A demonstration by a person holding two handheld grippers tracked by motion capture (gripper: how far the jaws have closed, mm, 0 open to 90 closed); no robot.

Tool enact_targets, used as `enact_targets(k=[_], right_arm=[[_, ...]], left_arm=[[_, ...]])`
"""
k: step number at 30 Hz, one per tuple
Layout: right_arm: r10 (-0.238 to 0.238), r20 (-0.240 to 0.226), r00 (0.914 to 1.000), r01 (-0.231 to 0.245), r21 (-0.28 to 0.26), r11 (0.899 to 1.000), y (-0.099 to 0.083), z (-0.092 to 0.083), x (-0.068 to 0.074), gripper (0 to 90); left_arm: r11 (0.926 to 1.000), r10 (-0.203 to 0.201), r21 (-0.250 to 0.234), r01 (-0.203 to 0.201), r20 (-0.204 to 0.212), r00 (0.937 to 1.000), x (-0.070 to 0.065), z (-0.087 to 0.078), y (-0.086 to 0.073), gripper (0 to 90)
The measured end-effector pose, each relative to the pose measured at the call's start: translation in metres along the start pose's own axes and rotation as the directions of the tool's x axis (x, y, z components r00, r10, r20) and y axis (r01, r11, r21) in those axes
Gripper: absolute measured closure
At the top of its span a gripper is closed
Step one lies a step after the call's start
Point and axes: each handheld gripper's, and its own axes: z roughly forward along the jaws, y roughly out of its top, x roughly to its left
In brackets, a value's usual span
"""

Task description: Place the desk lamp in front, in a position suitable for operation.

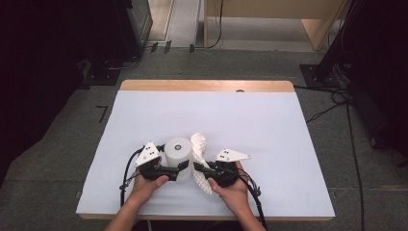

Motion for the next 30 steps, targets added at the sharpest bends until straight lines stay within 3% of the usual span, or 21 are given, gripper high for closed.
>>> enact_targets(k=[2,7,16,21,27,30], right_arm=[[-0.006,0.005,1.0,0.006,-0.032,0.999,0.005,-0.006,0.0,80.3],[-0.019,0.001,0.9998,0.019,-0.08,0.997,0.013,-0.017,0.002,80.3],[-0.001,-0.001,1.0,0.001,0.009,1.0,-0.002,0.001,-0.001,80.4],[-0.002,0.011,0.9999,0.002,0.023,1.0,-0.002,0.003,0.0,80.4],[0.007,0.016,0.9999,-0.006,-0.051,0.999,0.01,-0.013,0.0,80.4],[0.002,0.013,0.9999,-0.001,-0.082,0.997,0.015,-0.02,0.001,80.4]], left_arm=[[0.9996,0.025,0.01,-0.025,0.0,0.9997,-0.004,0.003,-0.001,8.8],[0.9994,0.032,0.01,-0.032,0.011,0.9994,-0.007,0.004,0.0,8.8],[0.9979,-0.018,-0.063,0.018,0.008,0.9998,0.0,-0.009,0.008,8.9],[0.9986,-0.023,-0.048,0.023,0.02,0.9996,0.002,-0.007,0.006,8.9],[0.9997,0.02,0.011,-0.02,0.034,0.9992,-0.007,0.003,0.002,8.9],[0.9995,0.03,0.013,-0.03,0.041,0.9987,-0.009,0.005,0.002,8.9]])
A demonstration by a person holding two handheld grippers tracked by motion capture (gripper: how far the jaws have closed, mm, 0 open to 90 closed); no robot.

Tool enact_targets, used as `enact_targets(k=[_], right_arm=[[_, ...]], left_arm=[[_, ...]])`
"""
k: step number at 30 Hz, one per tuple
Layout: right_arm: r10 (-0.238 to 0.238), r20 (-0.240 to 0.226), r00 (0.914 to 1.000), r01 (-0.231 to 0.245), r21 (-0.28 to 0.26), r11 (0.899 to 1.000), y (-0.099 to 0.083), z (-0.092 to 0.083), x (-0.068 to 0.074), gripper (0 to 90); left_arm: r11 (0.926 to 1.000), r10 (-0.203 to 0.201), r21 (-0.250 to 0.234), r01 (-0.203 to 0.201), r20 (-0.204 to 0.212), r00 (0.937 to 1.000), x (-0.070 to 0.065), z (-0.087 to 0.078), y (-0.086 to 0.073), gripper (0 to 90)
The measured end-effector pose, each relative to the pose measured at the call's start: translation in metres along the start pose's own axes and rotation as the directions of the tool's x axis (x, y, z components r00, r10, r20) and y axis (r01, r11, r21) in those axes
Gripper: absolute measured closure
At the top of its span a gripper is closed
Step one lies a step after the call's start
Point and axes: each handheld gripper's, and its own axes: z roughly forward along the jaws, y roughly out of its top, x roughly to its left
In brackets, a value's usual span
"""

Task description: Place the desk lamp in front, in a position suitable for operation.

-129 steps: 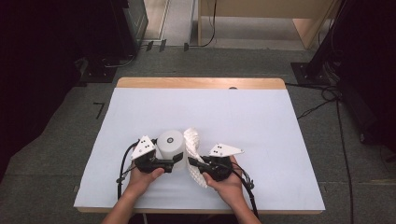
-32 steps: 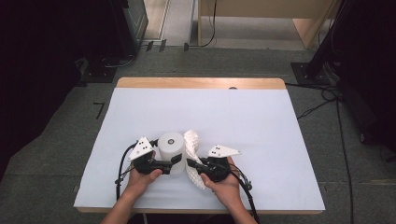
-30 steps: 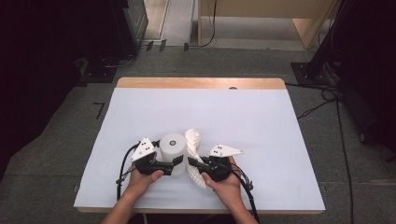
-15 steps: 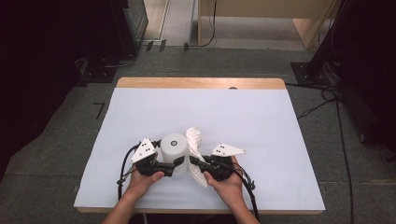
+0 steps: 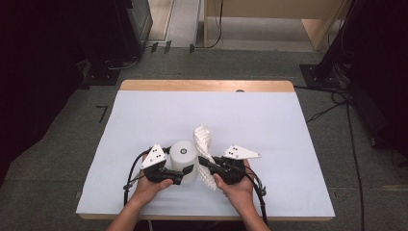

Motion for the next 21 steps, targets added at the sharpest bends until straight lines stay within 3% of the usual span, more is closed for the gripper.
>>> enact_targets(k=[4,8,13,16,21], right_arm=[[-0.002,-0.005,1.0,0.002,0.01,1.0,-0.003,0.002,-0.002,80.4],[0.004,-0.008,1.0,-0.003,0.065,0.998,-0.012,0.013,-0.001,80.4],[0.008,-0.014,0.9999,-0.006,0.112,0.994,-0.019,0.022,-0.001,80.4],[0.006,-0.008,1.0,-0.005,0.112,0.994,-0.018,0.021,-0.001,80.4],[0.003,-0.007,1.0,-0.003,0.056,0.998,-0.008,0.011,0.0,80.4]], left_arm=[[0.9997,-0.007,-0.022,0.007,-0.008,0.9999,0.001,-0.004,0.002,8.9],[0.998,-0.04,-0.049,0.04,-0.014,0.9991,0.009,-0.01,0.004,8.9],[0.9974,-0.046,-0.056,0.045,-0.028,0.9985,0.012,-0.013,0.004,8.9],[0.9978,-0.043,-0.052,0.042,-0.021,0.9989,0.011,-0.011,0.004,8.9],[0.9999,-0.012,-0.01,0.012,-0.02,0.9997,0.005,-0.004,0.0,8.9]])
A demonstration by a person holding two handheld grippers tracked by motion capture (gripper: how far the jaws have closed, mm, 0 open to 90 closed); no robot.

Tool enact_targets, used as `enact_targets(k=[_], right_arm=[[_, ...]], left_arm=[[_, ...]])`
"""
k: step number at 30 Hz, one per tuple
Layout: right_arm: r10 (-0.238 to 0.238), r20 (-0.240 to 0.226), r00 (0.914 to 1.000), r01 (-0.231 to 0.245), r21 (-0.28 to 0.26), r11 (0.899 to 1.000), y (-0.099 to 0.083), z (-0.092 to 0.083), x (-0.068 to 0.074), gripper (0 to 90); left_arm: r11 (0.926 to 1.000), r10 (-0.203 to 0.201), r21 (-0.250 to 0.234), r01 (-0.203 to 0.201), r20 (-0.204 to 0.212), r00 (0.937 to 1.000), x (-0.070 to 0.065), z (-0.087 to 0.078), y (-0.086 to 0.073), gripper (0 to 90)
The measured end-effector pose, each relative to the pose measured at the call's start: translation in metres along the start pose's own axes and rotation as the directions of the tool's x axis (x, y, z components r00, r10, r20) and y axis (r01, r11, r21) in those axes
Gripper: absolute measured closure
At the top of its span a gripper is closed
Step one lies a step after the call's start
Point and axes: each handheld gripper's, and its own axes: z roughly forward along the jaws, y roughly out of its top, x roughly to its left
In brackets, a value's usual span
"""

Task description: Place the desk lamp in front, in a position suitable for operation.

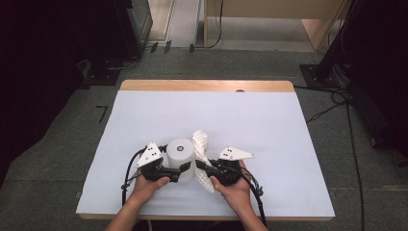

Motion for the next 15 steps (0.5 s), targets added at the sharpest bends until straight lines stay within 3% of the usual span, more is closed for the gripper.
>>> enact_targets(k=[3,7,15], right_arm=[[-0.006,-0.001,1.0,0.006,-0.035,0.999,0.006,-0.008,0.002,80.4],[-0.013,-0.012,0.9998,0.012,-0.053,0.999,0.008,-0.011,0.002,80.4],[0.002,-0.014,0.9999,-0.001,0.046,0.999,-0.008,0.01,0.0,80.3]], left_arm=[[0.9998,0.011,0.015,-0.011,0.003,0.9999,-0.002,0.003,-0.001,8.9],[0.9999,0.011,-0.009,-0.011,-0.001,0.9999,-0.003,0.0,0.002,8.9],[0.9969,-0.038,-0.07,0.037,-0.01,0.9992,0.007,-0.012,0.007,8.9]])
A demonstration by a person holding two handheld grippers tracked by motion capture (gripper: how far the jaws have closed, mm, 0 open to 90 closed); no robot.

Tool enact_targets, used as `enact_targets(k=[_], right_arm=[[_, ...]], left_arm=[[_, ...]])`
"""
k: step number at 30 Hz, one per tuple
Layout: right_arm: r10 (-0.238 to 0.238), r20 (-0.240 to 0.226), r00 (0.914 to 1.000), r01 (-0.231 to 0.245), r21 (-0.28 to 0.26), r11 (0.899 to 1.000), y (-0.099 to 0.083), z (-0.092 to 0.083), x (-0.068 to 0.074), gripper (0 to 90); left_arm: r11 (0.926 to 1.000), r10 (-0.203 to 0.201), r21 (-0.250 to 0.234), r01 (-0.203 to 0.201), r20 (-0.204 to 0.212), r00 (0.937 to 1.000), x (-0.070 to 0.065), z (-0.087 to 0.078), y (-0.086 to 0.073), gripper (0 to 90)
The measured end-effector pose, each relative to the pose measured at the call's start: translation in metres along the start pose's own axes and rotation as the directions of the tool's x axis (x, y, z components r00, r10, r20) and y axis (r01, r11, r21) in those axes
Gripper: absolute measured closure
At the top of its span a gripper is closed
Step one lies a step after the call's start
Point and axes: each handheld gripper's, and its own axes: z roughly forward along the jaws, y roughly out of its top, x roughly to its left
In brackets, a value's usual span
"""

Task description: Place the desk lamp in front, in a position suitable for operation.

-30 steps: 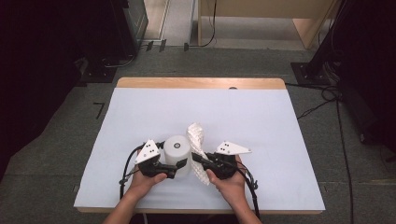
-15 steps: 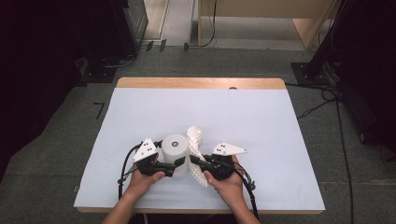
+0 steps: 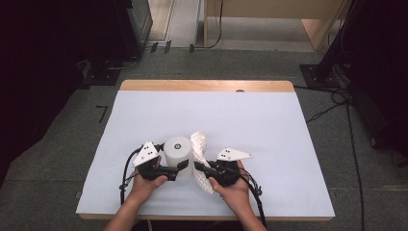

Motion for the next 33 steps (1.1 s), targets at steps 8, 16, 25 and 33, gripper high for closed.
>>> enact_targets(k=[8,16,25,33], right_arm=[[-0.004,0.003,1.0,0.004,0.006,1.0,0.0,0.001,0.002,80.4],[-0.02,0.007,0.9998,0.021,-0.073,0.997,0.012,-0.017,0.002,80.4],[0.025,-0.015,0.9996,-0.026,-0.01,1.0,-0.001,-0.001,-0.005,80.4],[0.018,-0.029,0.9994,-0.02,-0.049,0.999,0.005,-0.007,-0.001,80.5]], left_arm=[[0.9994,0.022,0.027,-0.022,-0.001,0.9998,-0.002,0.004,-0.003,8.9],[0.9971,0.047,0.06,-0.047,0.01,0.9989,-0.007,0.011,-0.007,8.9],[0.9999,0.014,-0.004,-0.014,0.016,0.9998,-0.002,-0.001,0.002,8.9],[0.9991,0.02,0.037,-0.02,0.017,0.9997,0.0,0.007,-0.005,8.9]])
